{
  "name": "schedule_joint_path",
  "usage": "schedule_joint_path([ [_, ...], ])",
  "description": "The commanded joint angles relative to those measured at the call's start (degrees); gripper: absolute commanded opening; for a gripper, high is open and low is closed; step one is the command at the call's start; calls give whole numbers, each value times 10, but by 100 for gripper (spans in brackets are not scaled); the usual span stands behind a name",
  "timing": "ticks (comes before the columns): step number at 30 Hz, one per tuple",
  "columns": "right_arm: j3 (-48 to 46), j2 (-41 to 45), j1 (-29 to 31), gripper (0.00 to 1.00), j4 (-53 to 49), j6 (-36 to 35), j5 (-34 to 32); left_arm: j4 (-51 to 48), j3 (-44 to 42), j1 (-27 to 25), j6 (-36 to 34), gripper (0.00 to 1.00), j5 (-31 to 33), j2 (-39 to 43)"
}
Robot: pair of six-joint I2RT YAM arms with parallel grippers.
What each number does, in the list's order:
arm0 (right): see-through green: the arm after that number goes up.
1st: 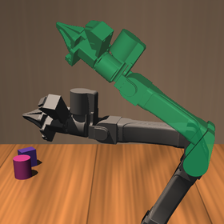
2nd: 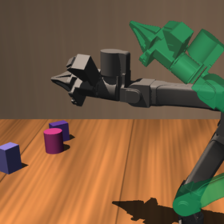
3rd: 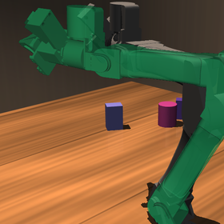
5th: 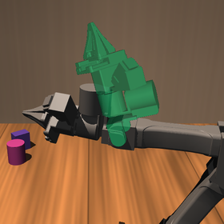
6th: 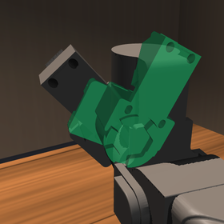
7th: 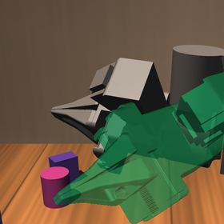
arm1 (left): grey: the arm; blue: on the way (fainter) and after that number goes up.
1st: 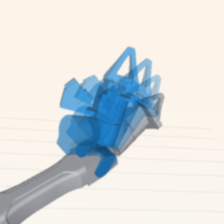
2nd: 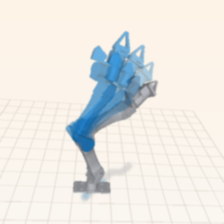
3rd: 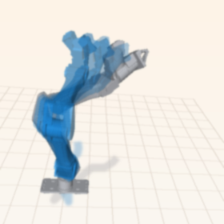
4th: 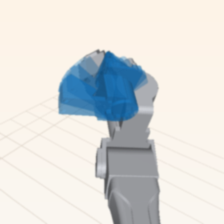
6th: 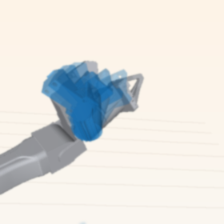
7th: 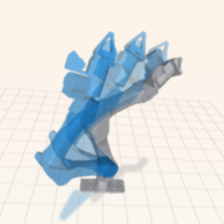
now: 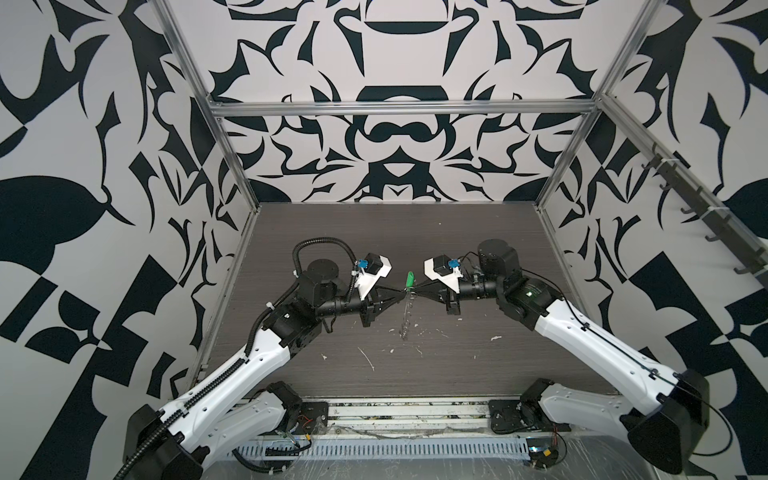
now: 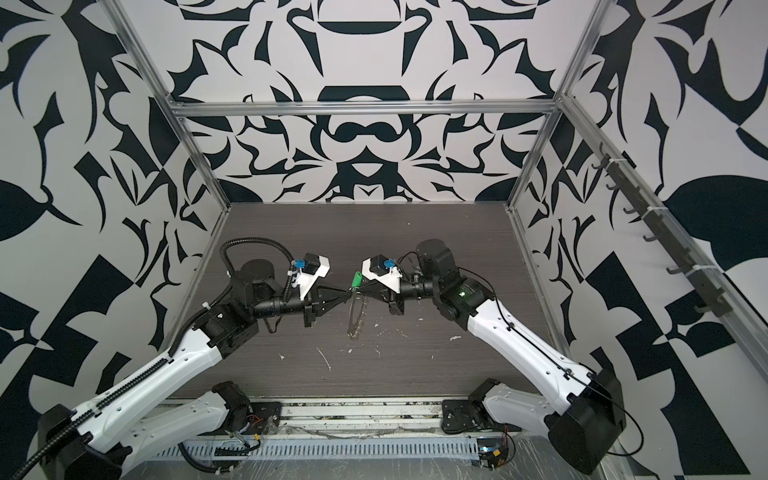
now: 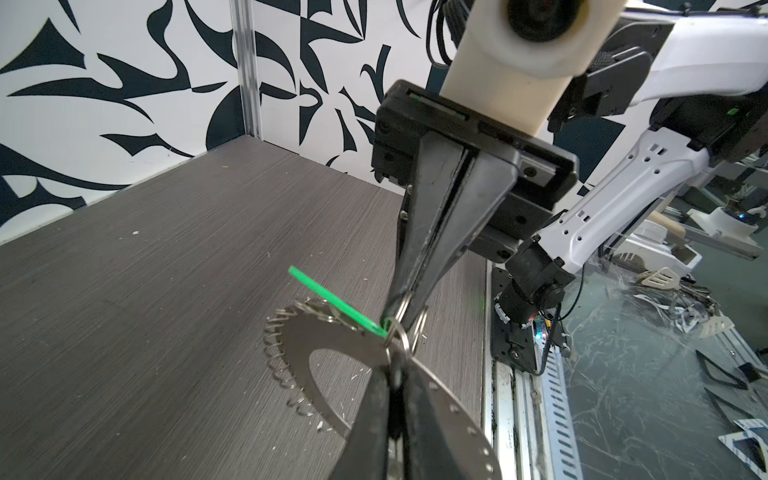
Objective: Remove the keys from the keyring
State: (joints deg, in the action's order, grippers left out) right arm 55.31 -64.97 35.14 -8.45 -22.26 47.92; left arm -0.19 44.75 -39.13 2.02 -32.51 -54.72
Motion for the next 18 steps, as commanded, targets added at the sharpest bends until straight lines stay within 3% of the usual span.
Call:
schedule_joint_path([
  [1, 4, 12, 3, 0, 8, -2, 11, -32, 21, 1, -19, 17, 52, 10],
  [3, 4, 11, 3, 0, 11, 11, -7, -30, 23, 1, -19, 36, 85, 14],
  [5, 1, 10, 3, 0, 26, 40, -46, -31, 25, 1, -19, 47, 104, 19],
  [11, -2, 8, 3, 0, 70, 138, -178, -53, 35, 1, 12, 53, 142, 34],
  [18, -10, 5, 4, 0, 100, 194, -240, -75, 47, 0, 17, 60, 131, 28],
])
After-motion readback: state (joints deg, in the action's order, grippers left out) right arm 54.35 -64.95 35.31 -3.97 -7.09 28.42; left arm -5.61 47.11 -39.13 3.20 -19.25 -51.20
